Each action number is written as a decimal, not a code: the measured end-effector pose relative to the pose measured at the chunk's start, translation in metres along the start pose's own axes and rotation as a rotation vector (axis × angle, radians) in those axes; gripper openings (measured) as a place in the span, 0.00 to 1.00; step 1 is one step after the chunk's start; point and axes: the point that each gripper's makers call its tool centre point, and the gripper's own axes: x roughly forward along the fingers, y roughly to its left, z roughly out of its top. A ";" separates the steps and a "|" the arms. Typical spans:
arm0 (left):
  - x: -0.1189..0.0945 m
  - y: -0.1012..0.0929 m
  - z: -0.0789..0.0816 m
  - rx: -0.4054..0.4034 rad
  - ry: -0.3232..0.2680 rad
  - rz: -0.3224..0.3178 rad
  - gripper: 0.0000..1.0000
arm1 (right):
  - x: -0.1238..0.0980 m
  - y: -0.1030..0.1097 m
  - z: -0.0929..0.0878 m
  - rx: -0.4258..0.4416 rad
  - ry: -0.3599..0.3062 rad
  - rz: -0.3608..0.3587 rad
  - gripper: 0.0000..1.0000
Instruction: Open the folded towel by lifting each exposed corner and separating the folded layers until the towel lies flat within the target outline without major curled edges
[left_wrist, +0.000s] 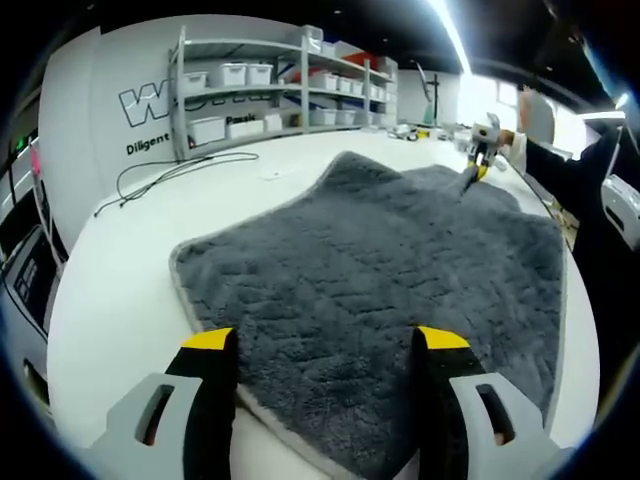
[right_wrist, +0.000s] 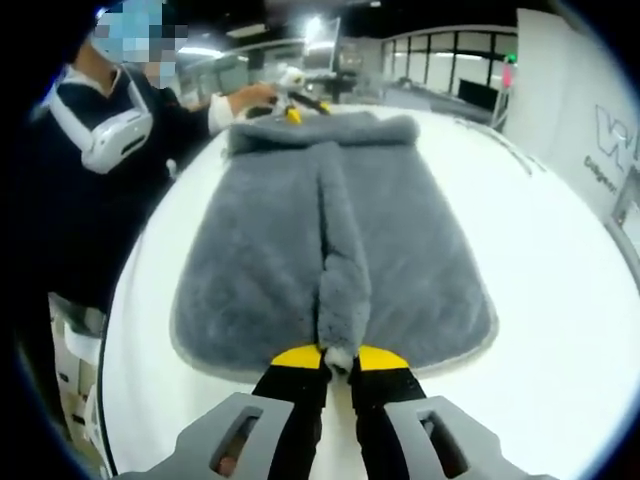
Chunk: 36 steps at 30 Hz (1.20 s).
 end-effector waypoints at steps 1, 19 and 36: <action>0.000 0.000 0.000 0.000 0.000 0.000 0.71 | -0.001 0.000 -0.001 0.001 0.000 0.000 0.06; 0.000 0.005 0.002 0.005 0.004 -0.007 0.72 | -0.015 -0.004 -0.014 0.010 0.004 -0.005 0.06; 0.001 0.006 0.003 0.010 -0.004 -0.013 0.72 | -0.028 -0.010 -0.028 0.020 0.025 -0.018 0.06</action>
